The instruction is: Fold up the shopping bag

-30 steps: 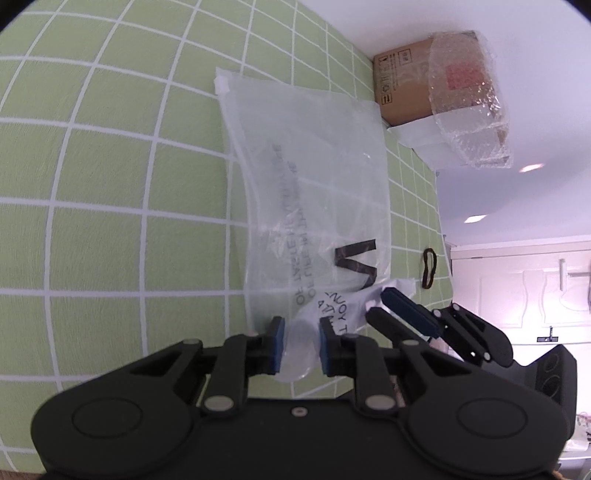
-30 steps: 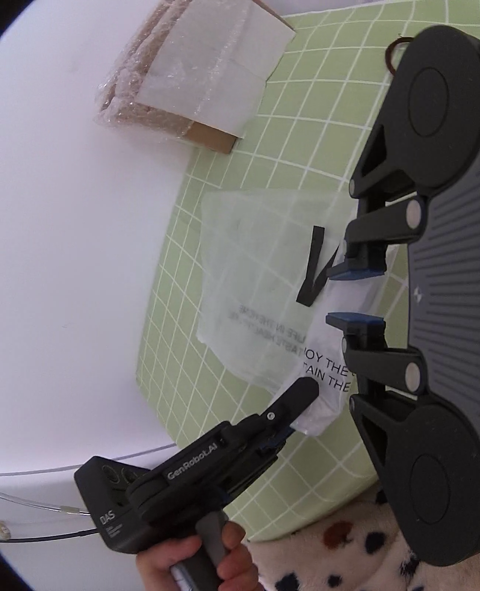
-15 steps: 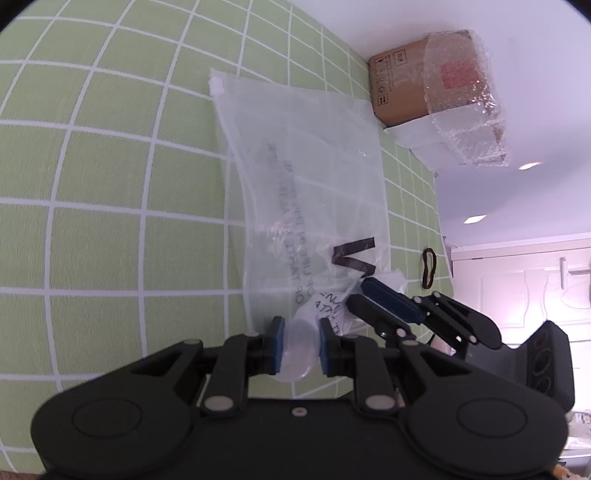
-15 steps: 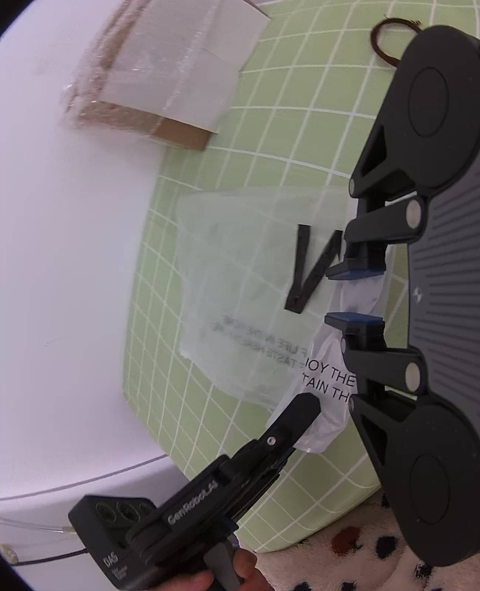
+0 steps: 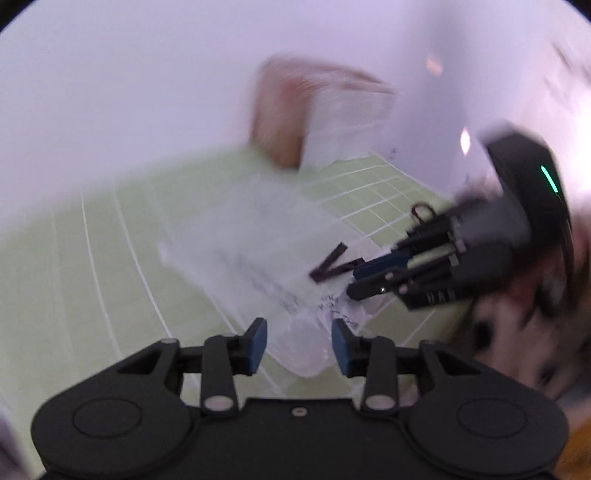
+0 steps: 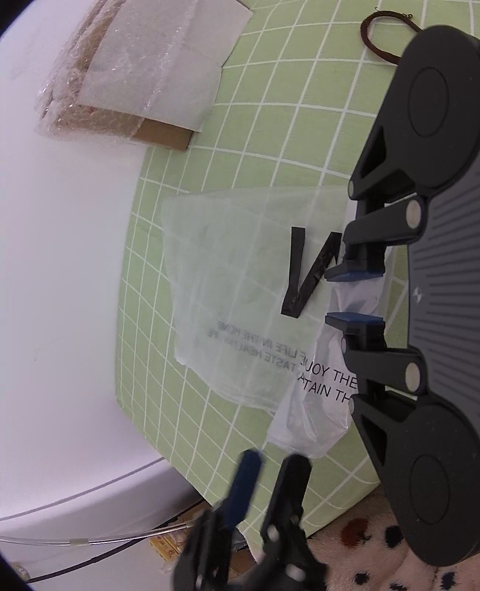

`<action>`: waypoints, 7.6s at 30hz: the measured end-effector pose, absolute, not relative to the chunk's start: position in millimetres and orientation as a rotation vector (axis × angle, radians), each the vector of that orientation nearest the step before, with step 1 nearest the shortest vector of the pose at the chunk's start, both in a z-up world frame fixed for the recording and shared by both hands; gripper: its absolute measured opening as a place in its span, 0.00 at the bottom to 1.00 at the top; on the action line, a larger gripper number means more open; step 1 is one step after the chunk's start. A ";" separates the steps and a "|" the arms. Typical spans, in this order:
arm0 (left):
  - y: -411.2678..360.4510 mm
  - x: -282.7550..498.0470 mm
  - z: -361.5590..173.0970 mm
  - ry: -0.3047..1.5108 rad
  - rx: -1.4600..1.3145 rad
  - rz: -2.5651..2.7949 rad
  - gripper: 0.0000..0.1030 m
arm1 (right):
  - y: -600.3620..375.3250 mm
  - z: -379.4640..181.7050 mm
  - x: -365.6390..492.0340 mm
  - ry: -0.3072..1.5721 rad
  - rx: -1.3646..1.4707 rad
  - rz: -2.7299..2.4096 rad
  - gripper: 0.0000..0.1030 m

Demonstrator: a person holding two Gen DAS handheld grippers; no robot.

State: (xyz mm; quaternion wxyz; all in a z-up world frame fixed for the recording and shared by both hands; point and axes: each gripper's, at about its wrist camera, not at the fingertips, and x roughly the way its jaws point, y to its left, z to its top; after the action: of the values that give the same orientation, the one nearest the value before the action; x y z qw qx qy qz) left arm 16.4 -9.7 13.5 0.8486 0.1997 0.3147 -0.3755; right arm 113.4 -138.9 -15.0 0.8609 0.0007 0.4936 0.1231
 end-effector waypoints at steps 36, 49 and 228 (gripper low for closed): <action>-33.5 73.0 -32.6 0.935 0.600 -1.073 0.33 | -144.5 -13.2 120.9 1.099 0.040 0.261 0.18; -9.8 87.4 -39.5 1.081 0.280 -1.119 0.32 | -161.0 -14.9 129.0 1.240 0.206 0.229 0.03; 28.0 94.3 -53.8 1.063 -0.349 -0.549 0.04 | -84.3 -21.2 85.0 0.940 -0.240 0.540 0.10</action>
State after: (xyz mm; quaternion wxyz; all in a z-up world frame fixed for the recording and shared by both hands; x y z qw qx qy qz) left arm 94.3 28.0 -53.8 0.8121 -0.1633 0.4978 -0.2570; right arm 85.0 -84.3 -21.2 0.8497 -0.1141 0.4464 0.2565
